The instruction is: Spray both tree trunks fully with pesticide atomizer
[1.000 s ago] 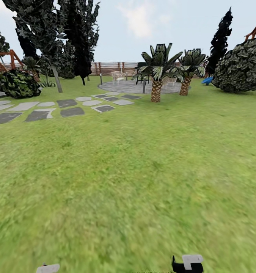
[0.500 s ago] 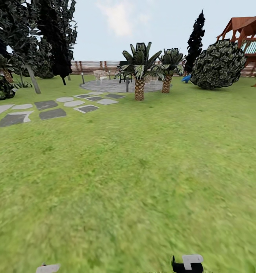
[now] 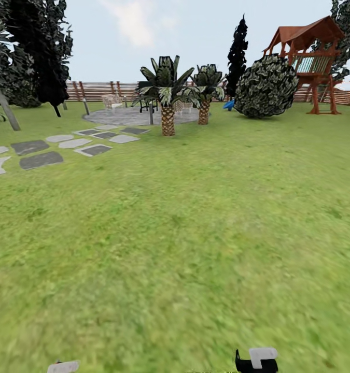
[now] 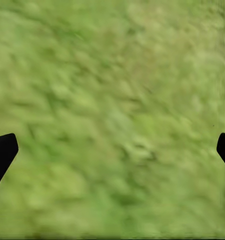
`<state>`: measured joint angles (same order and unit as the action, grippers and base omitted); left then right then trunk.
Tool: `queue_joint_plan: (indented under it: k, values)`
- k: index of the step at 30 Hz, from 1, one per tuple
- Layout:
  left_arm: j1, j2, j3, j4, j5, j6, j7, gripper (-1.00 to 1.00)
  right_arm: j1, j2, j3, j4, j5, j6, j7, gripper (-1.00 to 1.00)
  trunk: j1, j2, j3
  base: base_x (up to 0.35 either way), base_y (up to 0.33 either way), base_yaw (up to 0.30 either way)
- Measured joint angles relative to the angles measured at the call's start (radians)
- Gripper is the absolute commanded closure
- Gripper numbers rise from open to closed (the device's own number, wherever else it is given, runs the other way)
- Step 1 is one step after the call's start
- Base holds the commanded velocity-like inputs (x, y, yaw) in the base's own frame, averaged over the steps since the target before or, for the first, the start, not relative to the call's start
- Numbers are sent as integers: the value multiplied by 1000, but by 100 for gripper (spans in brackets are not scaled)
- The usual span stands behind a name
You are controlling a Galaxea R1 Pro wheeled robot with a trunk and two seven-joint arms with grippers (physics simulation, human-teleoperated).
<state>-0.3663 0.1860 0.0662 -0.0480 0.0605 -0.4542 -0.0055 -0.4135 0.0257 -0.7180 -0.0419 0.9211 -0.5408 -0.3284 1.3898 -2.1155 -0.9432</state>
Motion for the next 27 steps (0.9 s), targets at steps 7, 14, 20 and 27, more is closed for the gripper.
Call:
queue_joint_plan:
  k: [7, 14, 20, 27]
  values:
    - [0, -7, -1, 0, -4, -2, -1, 100, 0, 0, 0, 0, 0, 0, 0, -100, 0, 0, -4, 0, 0, -279]
    - [0, -2, -1, 0, -3, -3, -2, 100, 0, 0, 0, 0, -1, 0, 0, -100, 0, 0, -7, 77, -154, -279]
    - [0, 1, 0, 0, -4, -3, -2, 100, 0, 0, 0, 0, 0, 0, 0, -100, 0, 0, -10, 220, -201, -279]
    - [0, 1, -1, 1, -4, -3, -2, 100, 0, 0, 0, 0, 0, 0, 0, -100, 0, 0, -14, 240, -186, -279]
